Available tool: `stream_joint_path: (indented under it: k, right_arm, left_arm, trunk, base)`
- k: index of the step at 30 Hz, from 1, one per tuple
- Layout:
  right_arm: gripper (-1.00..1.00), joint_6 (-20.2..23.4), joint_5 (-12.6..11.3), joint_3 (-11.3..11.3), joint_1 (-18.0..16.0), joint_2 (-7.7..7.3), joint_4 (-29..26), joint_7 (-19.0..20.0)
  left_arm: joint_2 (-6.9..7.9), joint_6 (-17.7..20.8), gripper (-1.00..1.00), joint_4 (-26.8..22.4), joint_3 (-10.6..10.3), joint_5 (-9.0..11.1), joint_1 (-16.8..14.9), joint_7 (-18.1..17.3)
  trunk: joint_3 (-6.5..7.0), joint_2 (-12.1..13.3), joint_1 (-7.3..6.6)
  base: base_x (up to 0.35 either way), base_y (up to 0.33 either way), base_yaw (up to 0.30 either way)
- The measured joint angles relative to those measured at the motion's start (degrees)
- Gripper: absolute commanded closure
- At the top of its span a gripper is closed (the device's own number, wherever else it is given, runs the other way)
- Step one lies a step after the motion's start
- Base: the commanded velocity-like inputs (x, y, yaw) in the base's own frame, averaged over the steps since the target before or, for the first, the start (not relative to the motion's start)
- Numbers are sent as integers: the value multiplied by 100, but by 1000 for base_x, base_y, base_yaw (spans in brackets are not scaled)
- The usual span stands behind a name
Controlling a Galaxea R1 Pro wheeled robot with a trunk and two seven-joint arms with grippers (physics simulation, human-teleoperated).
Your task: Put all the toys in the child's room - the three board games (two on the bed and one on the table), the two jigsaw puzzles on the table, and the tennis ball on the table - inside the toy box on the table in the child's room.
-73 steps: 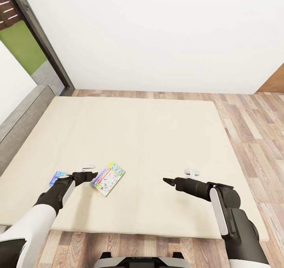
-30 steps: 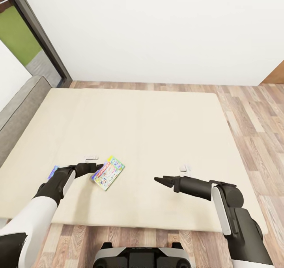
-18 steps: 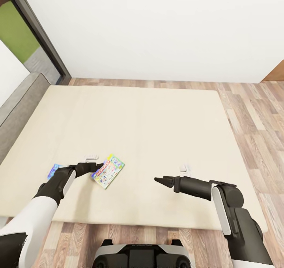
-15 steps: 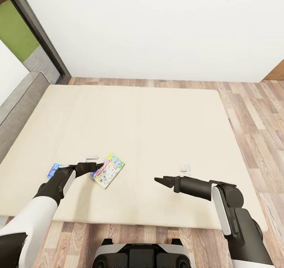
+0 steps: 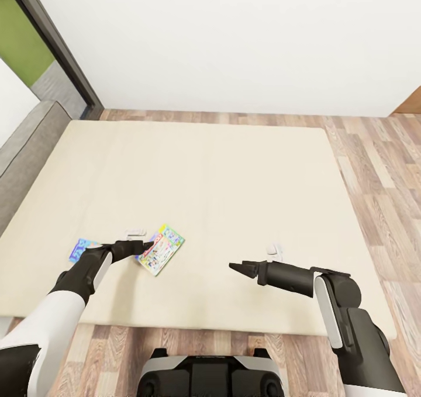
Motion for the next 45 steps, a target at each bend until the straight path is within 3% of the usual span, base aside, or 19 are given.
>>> stream_joint_path:
  k: [11, 29, 45]
  right_arm:
    - [-100, -29, 2, 2, 0, 0, 0, -9]
    - [-100, -89, 13, 3, 0, 0, 9, -18]
    - [-100, -89, 20, 3, 0, 0, 9, -17]
  left_arm:
    - [14, 29, -100, -28, 2, 5, -57, -200]
    - [24, 473, -100, -25, 5, -11, -803, -232]
    - [26, 457, -100, 30, -24, -19, -860, -221]
  trunk:
    - [-103, 0, 0]
    - [-271, 0, 0]
    - [-420, 0, 0]
  base:
    - [0, 0, 0]
    - [0, 0, 0]
    - [0, 0, 0]
